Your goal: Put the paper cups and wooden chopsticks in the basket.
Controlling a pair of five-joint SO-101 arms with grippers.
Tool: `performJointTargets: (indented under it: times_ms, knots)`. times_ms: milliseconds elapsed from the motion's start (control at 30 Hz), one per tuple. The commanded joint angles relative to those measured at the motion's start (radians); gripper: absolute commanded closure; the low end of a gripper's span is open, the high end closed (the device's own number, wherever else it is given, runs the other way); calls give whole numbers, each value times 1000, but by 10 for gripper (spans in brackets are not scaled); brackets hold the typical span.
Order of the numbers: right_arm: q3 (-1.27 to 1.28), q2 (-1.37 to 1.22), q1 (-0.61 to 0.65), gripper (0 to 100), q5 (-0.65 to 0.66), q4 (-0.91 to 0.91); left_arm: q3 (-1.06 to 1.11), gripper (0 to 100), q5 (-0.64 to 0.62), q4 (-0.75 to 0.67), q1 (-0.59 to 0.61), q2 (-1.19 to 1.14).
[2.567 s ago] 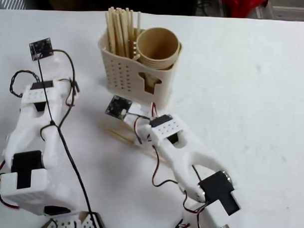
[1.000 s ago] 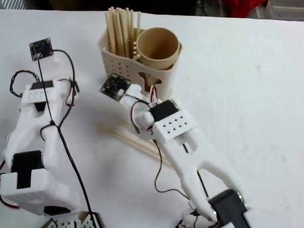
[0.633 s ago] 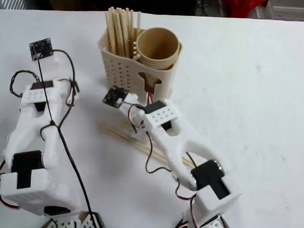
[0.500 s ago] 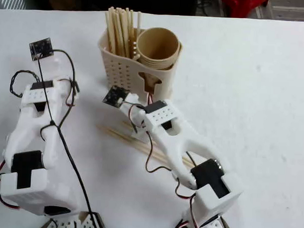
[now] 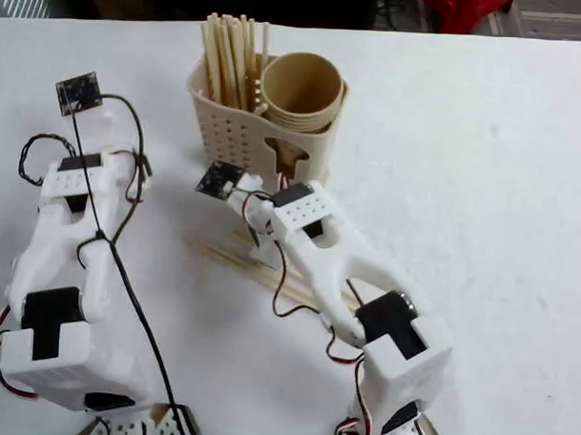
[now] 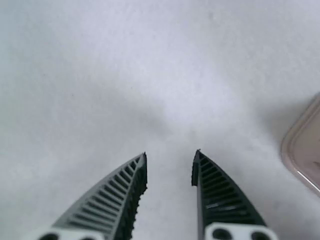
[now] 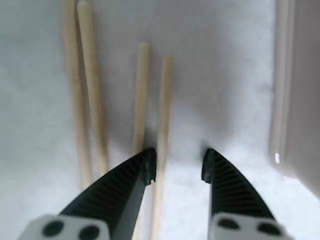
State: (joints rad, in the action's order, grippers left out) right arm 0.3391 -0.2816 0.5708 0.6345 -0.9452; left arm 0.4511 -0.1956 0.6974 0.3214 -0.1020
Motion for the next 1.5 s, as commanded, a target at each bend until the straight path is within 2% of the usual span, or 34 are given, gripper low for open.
performJointTargets:
  times_ms: [0, 67, 167, 300, 467, 667, 867, 1033, 1300, 1467]
  knots:
    - [-6, 4, -12, 993, 0, -13, -11, 835, 14, -26, 4, 28]
    - [-2, 31, -13, 967, -2, -24, -12, 835, 14, -26, 4, 28]
    - [8, 114, -24, 980, -44, -41, -12, 835, 14, -26, 4, 28]
    - [8, 295, -19, 981, -103, -102, -12, 835, 14, -28, 4, 28]
    - [-3, 549, 33, 981, -115, -148, -12, 835, 14, -31, 4, 28]
    - [-261, 723, 56, 982, -227, -139, -12, 835, 14, -31, 4, 28]
    - [-637, 608, 56, 982, -327, -117, -12, 835, 14, -32, 4, 27]
    - [-904, 417, 51, 982, -390, -4, -12, 835, 14, -32, 4, 27]
    - [-1274, 108, 53, 981, -394, 206, -12, 835, 14, -32, -10, 27]
    - [-1416, -59, 48, 981, -394, 213, -8, 835, 14, -32, -24, 27]
